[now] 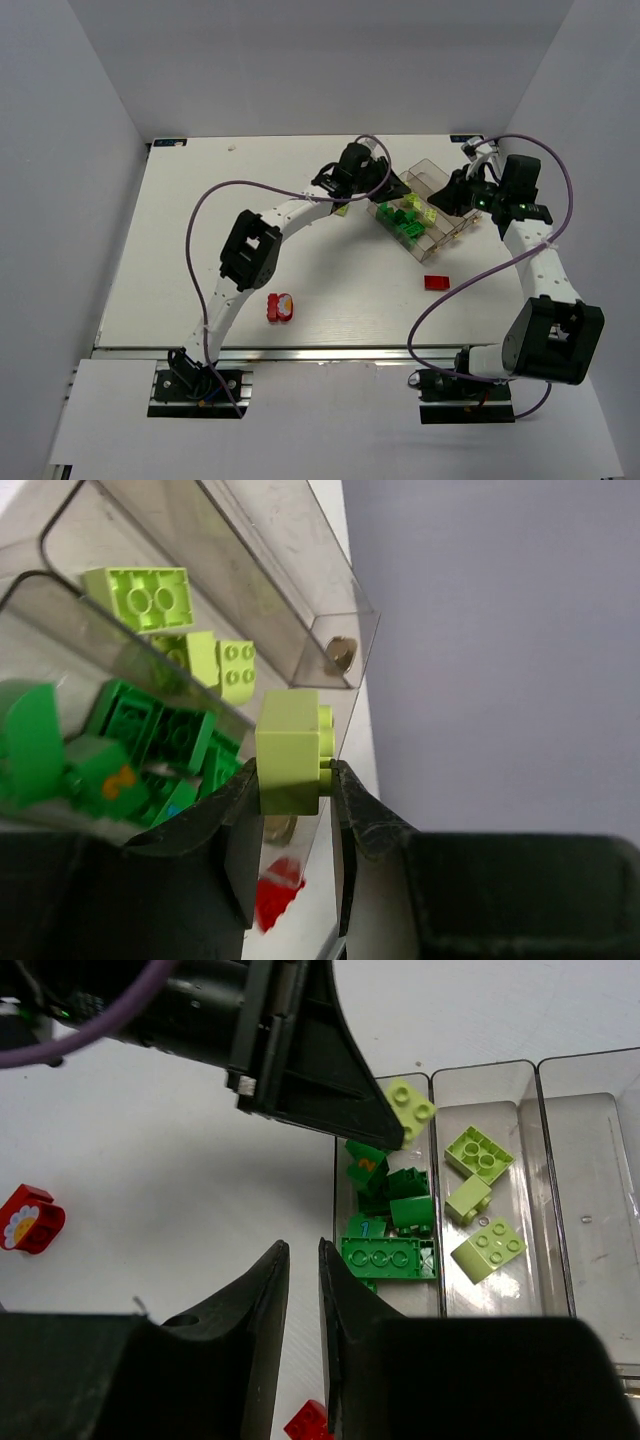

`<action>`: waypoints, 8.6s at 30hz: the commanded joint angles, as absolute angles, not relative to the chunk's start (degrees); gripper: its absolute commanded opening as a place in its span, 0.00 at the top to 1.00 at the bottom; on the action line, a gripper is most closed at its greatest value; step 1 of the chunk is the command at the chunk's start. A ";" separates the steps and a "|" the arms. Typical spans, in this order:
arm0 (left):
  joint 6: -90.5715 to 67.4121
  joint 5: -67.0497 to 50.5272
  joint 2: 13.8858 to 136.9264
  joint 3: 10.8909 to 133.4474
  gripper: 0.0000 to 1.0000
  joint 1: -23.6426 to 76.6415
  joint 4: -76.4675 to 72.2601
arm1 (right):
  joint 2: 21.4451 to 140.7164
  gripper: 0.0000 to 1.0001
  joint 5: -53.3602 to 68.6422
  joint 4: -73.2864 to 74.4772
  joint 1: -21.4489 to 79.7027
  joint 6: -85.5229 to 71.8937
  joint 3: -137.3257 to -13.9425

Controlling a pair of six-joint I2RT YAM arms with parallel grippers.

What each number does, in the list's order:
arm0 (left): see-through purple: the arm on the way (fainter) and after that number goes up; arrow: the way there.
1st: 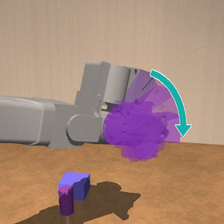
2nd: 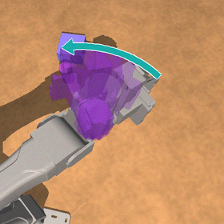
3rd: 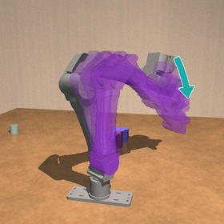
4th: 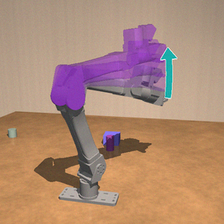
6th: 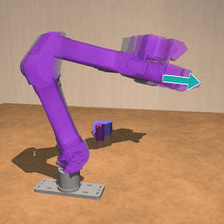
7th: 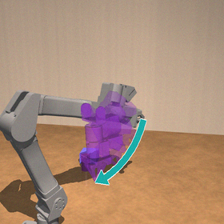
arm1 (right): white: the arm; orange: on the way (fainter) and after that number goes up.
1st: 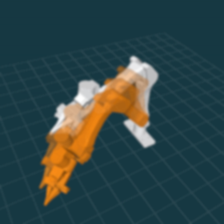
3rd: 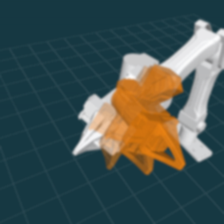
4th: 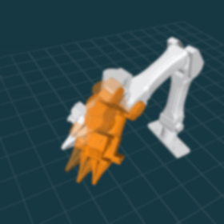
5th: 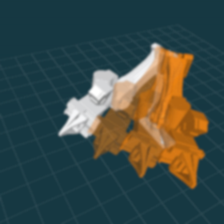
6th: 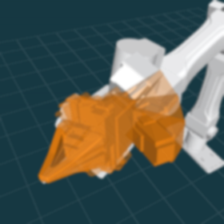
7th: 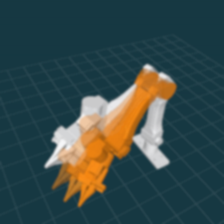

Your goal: Sort the legos into containers by color

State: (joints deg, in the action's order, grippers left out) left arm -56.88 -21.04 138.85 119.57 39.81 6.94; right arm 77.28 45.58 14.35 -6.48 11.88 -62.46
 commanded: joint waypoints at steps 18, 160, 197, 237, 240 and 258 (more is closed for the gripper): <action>-76.29 -15.47 152.05 134.12 0.44 42.01 -3.16 | 74.27 0.76 48.78 9.67 -9.05 8.17 -59.24; -53.53 -5.10 107.65 83.38 0.15 23.11 28.99 | 103.64 0.11 36.45 32.86 -2.90 20.51 -87.80; -35.07 16.44 142.73 128.06 0.41 33.40 40.35 | 90.00 0.40 51.50 24.43 -2.99 20.30 -72.86; -76.08 -41.93 91.85 55.02 0.80 28.65 -46.83 | 75.96 0.11 58.66 8.20 14.93 46.26 -60.32; -78.74 -41.66 91.58 53.53 0.80 28.65 -50.44 | 72.69 0.11 53.72 -3.57 17.40 39.91 -55.37; -80.95 -42.01 91.41 49.66 0.79 28.65 -55.02 | 72.42 0.17 50.18 -12.30 22.94 32.08 -55.55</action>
